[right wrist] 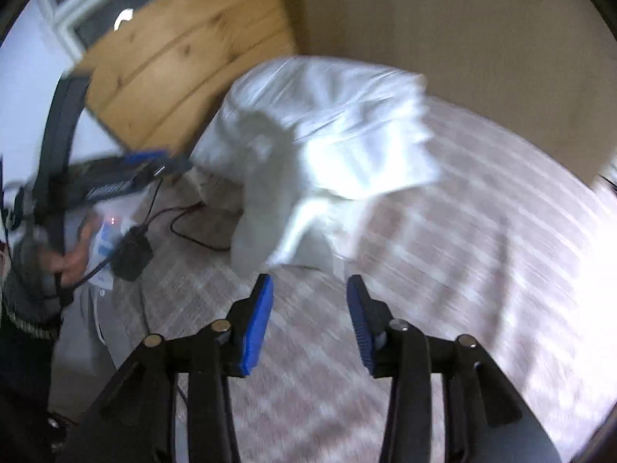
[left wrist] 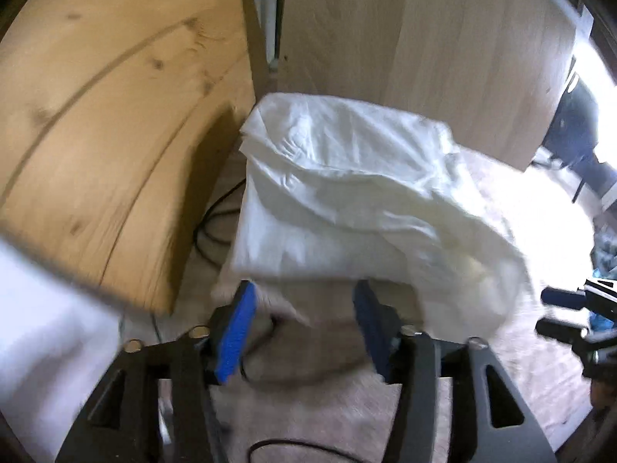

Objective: Fold clothes

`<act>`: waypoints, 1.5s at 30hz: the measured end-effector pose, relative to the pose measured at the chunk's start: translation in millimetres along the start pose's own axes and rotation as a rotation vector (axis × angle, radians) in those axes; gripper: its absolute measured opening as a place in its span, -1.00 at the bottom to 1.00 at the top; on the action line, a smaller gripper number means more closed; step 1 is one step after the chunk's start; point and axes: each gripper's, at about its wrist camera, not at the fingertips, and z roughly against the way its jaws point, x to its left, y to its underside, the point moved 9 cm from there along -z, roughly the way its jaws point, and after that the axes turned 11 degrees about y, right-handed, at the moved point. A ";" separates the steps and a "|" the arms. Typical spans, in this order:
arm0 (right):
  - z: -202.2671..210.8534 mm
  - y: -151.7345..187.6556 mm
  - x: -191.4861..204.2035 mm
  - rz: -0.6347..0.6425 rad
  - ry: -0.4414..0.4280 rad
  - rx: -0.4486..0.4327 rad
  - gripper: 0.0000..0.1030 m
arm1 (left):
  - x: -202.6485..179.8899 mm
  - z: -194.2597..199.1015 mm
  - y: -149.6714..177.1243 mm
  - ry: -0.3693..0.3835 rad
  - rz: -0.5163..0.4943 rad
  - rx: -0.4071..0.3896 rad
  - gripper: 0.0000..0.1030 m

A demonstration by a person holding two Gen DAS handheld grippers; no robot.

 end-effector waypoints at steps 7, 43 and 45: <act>77.6 30.2 -54.8 -0.206 0.116 -0.118 0.09 | -58.8 57.5 23.1 -0.007 -0.051 -0.120 0.47; 184.8 177.2 -152.5 -0.198 0.193 -0.129 0.12 | -228.2 148.5 118.3 -0.146 0.022 -0.223 0.49; 187.0 181.4 -161.1 -0.210 0.199 -0.130 0.12 | -237.0 147.2 118.5 -0.139 0.016 -0.219 0.49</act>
